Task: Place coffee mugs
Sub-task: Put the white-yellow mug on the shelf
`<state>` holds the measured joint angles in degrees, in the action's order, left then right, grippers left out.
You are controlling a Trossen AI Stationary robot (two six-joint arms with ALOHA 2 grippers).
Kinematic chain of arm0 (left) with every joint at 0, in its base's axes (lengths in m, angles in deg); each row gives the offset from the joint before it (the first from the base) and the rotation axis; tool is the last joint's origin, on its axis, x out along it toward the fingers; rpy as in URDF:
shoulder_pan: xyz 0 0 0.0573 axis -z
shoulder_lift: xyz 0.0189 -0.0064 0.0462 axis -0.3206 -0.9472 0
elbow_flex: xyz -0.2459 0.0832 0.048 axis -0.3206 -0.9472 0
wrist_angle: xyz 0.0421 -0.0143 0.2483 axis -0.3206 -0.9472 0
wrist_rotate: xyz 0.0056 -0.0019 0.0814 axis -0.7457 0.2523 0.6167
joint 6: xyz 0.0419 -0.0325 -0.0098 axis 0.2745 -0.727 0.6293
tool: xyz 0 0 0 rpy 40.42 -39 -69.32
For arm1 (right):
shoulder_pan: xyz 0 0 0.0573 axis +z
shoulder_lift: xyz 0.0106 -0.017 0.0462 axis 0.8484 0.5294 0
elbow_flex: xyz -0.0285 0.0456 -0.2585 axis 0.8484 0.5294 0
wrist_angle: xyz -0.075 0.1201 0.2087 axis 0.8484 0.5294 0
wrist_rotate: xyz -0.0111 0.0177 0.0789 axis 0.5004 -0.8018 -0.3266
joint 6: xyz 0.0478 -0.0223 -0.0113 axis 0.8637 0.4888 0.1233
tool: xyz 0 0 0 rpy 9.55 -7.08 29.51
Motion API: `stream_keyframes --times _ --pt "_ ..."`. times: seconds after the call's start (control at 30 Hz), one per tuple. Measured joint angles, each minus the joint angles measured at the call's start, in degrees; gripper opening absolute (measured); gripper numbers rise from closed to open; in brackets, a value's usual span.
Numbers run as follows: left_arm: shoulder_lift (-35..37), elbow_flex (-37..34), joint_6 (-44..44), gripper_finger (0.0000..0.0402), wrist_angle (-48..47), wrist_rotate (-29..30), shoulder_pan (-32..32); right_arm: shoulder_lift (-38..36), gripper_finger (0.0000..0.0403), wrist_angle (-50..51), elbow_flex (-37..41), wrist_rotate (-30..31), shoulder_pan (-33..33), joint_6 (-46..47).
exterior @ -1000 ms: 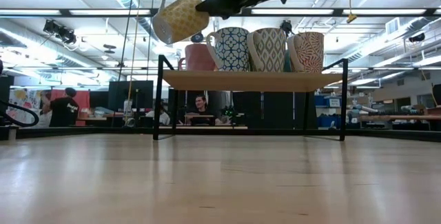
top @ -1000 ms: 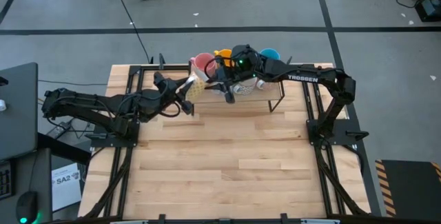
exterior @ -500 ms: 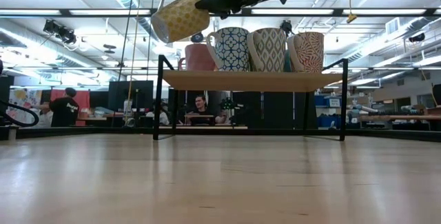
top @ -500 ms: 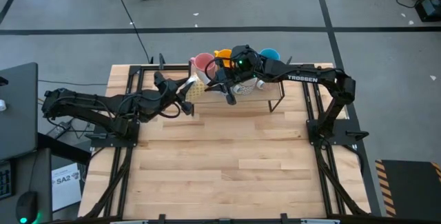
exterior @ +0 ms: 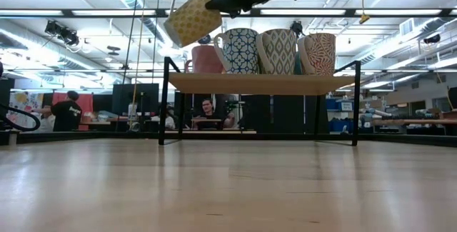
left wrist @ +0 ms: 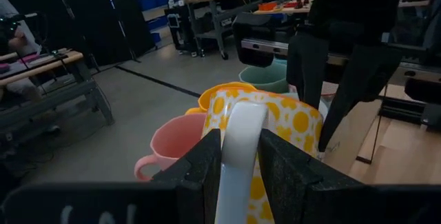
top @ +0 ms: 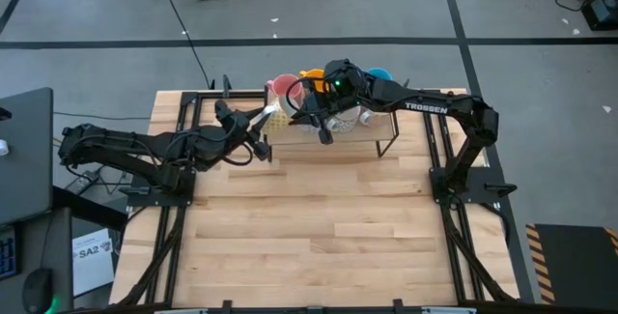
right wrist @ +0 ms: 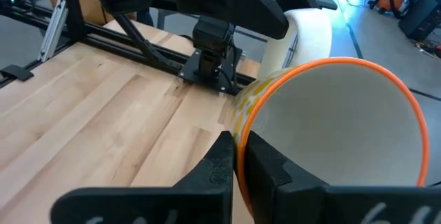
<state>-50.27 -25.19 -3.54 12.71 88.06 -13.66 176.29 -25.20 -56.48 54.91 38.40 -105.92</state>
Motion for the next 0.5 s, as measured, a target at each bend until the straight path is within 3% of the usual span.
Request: stream_keyframes --times 0.5 --pt "3.8 0.0 0.4 0.0103 -0.3 -0.6 2.7 -0.2 0.0023 1.0 -0.2 -0.2 -0.2 -1.5"
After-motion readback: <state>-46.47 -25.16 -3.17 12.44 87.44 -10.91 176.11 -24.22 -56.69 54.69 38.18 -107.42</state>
